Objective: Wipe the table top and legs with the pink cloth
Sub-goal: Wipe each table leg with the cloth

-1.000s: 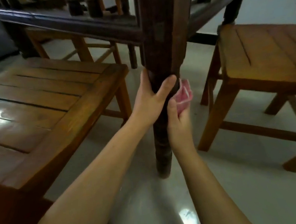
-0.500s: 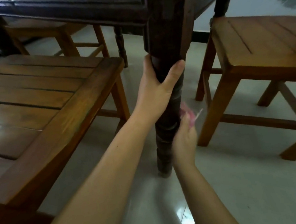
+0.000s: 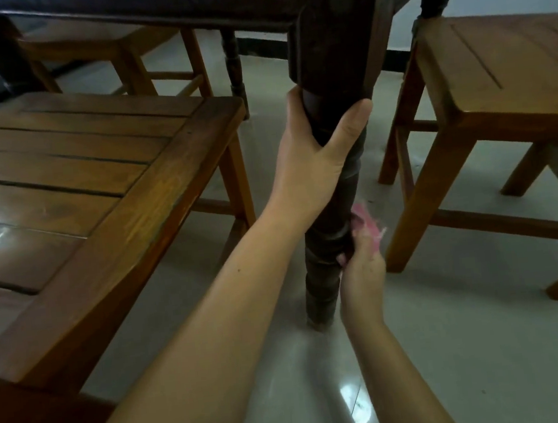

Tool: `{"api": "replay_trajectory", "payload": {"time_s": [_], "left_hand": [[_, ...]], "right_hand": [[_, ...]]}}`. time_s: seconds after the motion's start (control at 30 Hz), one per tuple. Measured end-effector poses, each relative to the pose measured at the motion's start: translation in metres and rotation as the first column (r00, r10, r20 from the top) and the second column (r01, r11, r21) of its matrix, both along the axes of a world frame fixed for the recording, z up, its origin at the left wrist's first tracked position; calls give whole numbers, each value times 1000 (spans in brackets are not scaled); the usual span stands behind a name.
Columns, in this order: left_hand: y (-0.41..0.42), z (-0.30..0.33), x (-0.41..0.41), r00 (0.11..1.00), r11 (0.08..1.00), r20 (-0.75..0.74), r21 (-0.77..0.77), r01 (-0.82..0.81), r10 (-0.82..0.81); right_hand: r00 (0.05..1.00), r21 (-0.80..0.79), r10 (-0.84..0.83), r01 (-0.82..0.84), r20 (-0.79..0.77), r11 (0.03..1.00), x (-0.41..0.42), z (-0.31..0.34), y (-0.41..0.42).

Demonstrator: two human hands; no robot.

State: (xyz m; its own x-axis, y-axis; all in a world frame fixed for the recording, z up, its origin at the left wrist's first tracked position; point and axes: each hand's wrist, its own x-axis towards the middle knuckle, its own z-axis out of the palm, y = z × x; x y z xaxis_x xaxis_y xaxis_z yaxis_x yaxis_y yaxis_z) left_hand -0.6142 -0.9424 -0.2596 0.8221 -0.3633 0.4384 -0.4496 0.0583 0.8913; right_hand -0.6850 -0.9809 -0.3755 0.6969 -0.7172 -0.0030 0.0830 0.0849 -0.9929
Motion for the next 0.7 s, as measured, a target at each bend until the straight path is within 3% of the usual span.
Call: {"api": "replay_trajectory", "payload": {"time_s": [0.17, 0.23, 0.3, 0.33, 0.4, 0.43, 0.47, 0.57, 0.63, 0.7], "left_hand": [[-1, -3, 4, 1000, 1000, 3, -13, 9, -9], [-1, -4, 4, 1000, 1000, 8, -12, 10, -10], [0, -3, 4, 1000, 1000, 5, -6, 12, -12], [0, -3, 4, 1000, 1000, -1, -4, 15, -15], [0, -2, 3, 1000, 1000, -3, 2, 17, -17], [0, -2, 3, 1000, 1000, 0, 7, 13, -13], [0, -3, 3, 1000, 1000, 3, 11, 9, -9], [-1, -4, 3, 1000, 1000, 1, 13, 3, -3], [-1, -3, 3, 1000, 1000, 2, 16, 3, -3], [-1, -3, 3, 1000, 1000, -5, 21, -3, 3]], "right_hand": [[925, -72, 247, -236, 288, 969, 0, 41, -10], [898, 97, 286, -335, 335, 937, 0, 36, -23], [919, 345, 191, -313, 344, 885, 1, 30, -33], [946, 380, 129, -242, 298, 893, 2, 30, -35], [993, 187, 87, -102, 85, 977, 12, 26, -35], [996, 92, 87, -86, -1, 992, 17, 20, -32], [991, 95, 116, -110, -65, 989, 20, 15, -28], [954, 346, 252, -185, -160, 920, 15, -3, -19], [927, 335, 282, -192, -246, 923, 13, -17, -21], [904, 385, 218, -66, -368, 921, 19, -28, -26]]}}
